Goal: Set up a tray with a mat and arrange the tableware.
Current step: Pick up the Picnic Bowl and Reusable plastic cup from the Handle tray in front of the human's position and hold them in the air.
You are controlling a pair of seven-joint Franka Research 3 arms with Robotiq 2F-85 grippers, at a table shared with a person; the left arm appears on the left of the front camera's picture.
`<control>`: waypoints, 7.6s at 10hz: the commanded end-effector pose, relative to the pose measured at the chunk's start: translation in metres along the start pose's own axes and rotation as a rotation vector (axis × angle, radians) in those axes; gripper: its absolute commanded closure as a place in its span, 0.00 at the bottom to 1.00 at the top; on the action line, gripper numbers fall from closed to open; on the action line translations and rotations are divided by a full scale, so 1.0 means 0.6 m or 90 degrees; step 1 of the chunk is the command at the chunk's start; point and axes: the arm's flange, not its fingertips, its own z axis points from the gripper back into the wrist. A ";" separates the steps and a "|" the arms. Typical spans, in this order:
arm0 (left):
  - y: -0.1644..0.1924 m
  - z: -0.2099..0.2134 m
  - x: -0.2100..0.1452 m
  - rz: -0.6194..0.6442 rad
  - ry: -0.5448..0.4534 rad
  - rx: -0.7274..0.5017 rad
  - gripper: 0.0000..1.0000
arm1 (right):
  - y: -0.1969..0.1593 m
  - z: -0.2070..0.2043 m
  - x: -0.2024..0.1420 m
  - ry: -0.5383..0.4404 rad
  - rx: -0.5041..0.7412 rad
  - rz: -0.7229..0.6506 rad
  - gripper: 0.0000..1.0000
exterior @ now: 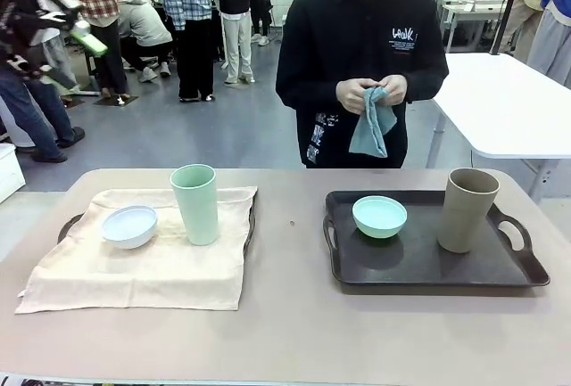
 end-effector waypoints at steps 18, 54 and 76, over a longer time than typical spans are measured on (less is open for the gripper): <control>-0.347 -0.419 0.159 -0.118 -0.100 0.389 0.16 | -0.217 -0.107 0.025 -0.035 0.174 0.427 0.00; -0.309 -0.851 0.205 -0.059 0.000 0.372 0.16 | -0.445 -0.328 0.141 -0.029 0.053 0.530 0.00; -0.261 -0.996 0.213 -0.046 0.090 0.434 0.16 | -0.410 -0.448 0.183 -0.017 0.071 0.531 0.00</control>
